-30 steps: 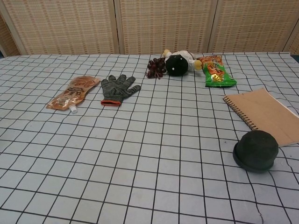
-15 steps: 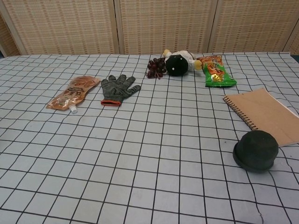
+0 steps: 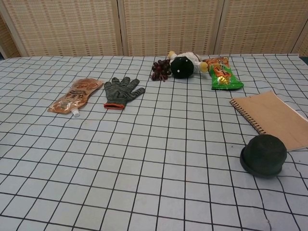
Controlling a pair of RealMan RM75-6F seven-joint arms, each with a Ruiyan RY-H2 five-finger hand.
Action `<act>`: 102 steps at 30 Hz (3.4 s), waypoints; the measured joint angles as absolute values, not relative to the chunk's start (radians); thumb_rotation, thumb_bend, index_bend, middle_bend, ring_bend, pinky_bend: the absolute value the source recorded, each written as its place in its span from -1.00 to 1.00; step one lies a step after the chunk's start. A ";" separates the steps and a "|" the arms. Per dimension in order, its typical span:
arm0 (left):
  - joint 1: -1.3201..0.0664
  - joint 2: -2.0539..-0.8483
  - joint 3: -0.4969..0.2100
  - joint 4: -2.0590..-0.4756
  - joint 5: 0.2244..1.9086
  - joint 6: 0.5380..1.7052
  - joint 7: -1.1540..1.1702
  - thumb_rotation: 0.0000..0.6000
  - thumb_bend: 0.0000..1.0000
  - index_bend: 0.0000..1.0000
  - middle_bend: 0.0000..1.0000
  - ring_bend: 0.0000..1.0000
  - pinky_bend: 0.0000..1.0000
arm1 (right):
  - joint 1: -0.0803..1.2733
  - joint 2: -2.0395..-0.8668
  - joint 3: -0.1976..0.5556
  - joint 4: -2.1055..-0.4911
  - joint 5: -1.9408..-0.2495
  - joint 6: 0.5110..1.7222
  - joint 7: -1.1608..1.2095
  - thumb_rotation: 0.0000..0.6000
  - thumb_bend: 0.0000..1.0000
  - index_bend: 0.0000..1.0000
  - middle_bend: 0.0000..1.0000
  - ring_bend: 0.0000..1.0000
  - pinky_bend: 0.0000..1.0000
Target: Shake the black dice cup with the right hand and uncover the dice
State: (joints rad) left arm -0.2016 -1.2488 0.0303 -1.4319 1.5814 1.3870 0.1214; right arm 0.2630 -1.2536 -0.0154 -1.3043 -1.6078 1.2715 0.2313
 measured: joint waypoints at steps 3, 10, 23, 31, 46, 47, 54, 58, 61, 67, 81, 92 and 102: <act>-0.192 -1.243 0.027 -1.436 1.582 1.410 0.116 1.00 -0.17 -0.36 -0.45 -0.48 0.06 | 0.281 -1.271 -0.035 -1.283 -1.626 1.237 0.283 1.00 -0.90 -0.94 -0.83 -1.00 -0.81; -0.187 -1.232 0.017 -1.436 1.572 1.417 0.090 1.00 -0.16 -0.36 -0.45 -0.48 0.06 | 0.334 -1.291 -0.074 -1.280 -1.651 1.136 0.382 1.00 -0.90 -0.93 -0.83 -1.00 -0.81; -0.188 -1.231 0.021 -1.440 1.580 1.411 0.096 1.00 -0.16 -0.36 -0.45 -0.48 0.06 | 0.416 -1.337 -0.078 -1.298 -1.635 1.028 0.409 1.00 -0.90 -0.89 -0.83 -1.00 -0.81; -0.186 -1.230 0.020 -1.442 1.583 1.416 0.094 1.00 -0.17 -0.36 -0.45 -0.48 0.06 | 0.434 -1.342 -0.084 -1.307 -1.633 1.012 0.410 1.00 -0.90 -0.87 -0.83 -1.00 -0.81; -0.187 -1.228 0.024 -1.442 1.591 1.413 0.087 1.00 -0.16 -0.36 -0.45 -0.48 0.06 | 0.481 -1.366 -0.074 -1.331 -1.609 0.967 0.386 1.00 -0.90 -0.82 -0.83 -1.00 -0.80; -0.186 -1.227 0.024 -1.443 1.591 1.414 0.086 1.00 -0.16 -0.36 -0.45 -0.48 0.06 | 0.482 -1.366 -0.075 -1.335 -1.607 0.966 0.382 1.00 -0.90 -0.82 -0.83 -1.00 -0.80; -0.185 -1.226 0.024 -1.445 1.595 1.419 0.087 1.00 -0.16 -0.36 -0.45 -0.48 0.06 | 0.489 -1.361 -0.079 -1.351 -1.590 0.948 0.368 1.00 -0.90 -0.80 -0.83 -1.00 -0.79; -0.185 -1.227 0.024 -1.443 1.595 1.418 0.089 1.00 -0.16 -0.36 -0.45 -0.48 0.06 | 0.496 -1.361 -0.081 -1.355 -1.580 0.932 0.367 1.00 -0.90 -0.74 -0.71 -0.98 -0.67; -0.184 -1.226 0.023 -1.445 1.595 1.421 0.086 1.00 -0.16 -0.36 -0.45 -0.48 0.06 | 0.499 -1.363 -0.083 -1.356 -1.578 0.930 0.372 1.00 -0.90 -0.68 -0.68 -0.96 -0.64; -0.182 -1.224 0.023 -1.446 1.598 1.427 0.084 1.00 -0.17 -0.36 -0.45 -0.48 0.06 | 0.505 -1.361 -0.086 -1.359 -1.572 0.918 0.364 1.00 -0.90 -0.65 -0.68 -0.96 -0.64; -0.179 -1.220 0.022 -1.448 1.600 1.433 0.077 1.00 -0.17 -0.36 -0.45 -0.47 0.06 | 0.490 -1.366 -0.081 -1.360 -1.559 0.955 0.325 1.00 -0.80 -0.24 -0.27 -0.58 -0.32; -0.180 -1.223 0.022 -1.446 1.599 1.427 0.084 1.00 -0.17 -0.36 -0.45 -0.46 0.06 | 0.474 -1.367 -0.072 -1.354 -1.539 0.978 0.285 1.00 -0.76 -0.12 -0.20 -0.50 -0.27; -0.179 -1.222 0.022 -1.447 1.600 1.429 0.081 1.00 -0.17 -0.36 -0.45 -0.46 0.06 | 0.460 -1.373 -0.066 -1.354 -1.556 1.032 0.286 1.00 -0.72 0.03 -0.09 -0.38 -0.17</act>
